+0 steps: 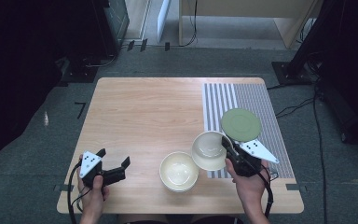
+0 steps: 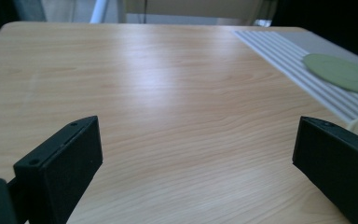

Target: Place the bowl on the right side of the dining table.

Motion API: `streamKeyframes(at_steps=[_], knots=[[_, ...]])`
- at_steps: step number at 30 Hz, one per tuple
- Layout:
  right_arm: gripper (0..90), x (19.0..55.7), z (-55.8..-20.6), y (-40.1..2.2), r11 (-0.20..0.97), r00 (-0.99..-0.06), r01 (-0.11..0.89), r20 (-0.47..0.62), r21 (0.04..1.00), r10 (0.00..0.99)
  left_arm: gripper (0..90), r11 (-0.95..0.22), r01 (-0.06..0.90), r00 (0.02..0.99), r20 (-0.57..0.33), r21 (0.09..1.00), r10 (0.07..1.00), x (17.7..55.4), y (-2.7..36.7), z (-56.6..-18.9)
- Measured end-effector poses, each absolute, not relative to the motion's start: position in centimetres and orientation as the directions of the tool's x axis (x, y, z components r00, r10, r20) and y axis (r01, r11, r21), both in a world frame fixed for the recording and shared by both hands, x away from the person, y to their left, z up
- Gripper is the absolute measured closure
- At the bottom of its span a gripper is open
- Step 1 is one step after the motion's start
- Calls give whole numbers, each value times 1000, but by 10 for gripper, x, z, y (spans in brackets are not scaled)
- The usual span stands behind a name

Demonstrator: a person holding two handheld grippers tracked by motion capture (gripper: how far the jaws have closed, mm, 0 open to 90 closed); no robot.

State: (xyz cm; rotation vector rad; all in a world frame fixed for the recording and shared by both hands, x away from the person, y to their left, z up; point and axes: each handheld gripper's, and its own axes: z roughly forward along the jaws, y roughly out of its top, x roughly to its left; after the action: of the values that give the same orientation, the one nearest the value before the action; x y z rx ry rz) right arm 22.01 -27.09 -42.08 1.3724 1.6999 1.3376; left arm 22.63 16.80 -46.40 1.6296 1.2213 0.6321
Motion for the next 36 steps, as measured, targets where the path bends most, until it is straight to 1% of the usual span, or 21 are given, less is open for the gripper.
streamKeyframes(at_steps=[1,4,7,8,9,12,14,17,20,22,29,36], knots=[[827,221,-422,-271,-29,-310,369,152,929,939,12,-21,427,332,-135,904,933,228,176,-470],[827,222,-424,-272,-27,-308,373,151,928,939,11,-7,440,305,-142,898,942,230,184,-476],[829,223,-425,-274,-31,-306,379,157,925,939,12,-37,454,265,-95,890,959,235,196,-491],[830,224,-426,-274,-31,-306,378,157,925,939,12,-37,454,265,-95,890,959,235,196,-491],[830,224,-426,-275,-35,-304,377,159,925,939,12,-19,480,249,-116,877,962,238,202,-497],[831,224,-426,-277,-41,-297,374,161,927,941,12,-10,495,224,-117,869,968,241,209,-502],[831,224,-426,-278,-44,-294,375,164,926,942,12,-12,499,221,-114,867,969,241,210,-503],[830,226,-426,-284,-57,-282,376,172,925,944,12,-38,510,200,-76,859,977,243,214,-507],[830,226,-426,-286,-60,-275,376,173,925,946,12,-37,515,193,-74,857,978,244,218,-508],[831,226,-425,-289,-68,-269,373,178,926,947,12,-22,523,183,-88,852,979,245,221,-508],[831,227,-424,-297,-80,-248,379,184,922,951,12,-44,554,161,-55,831,985,246,222,-510],[831,233,-427,-310,-103,-211,394,199,913,957,12,-33,571,143,-59,820,988,246,224,-512]])
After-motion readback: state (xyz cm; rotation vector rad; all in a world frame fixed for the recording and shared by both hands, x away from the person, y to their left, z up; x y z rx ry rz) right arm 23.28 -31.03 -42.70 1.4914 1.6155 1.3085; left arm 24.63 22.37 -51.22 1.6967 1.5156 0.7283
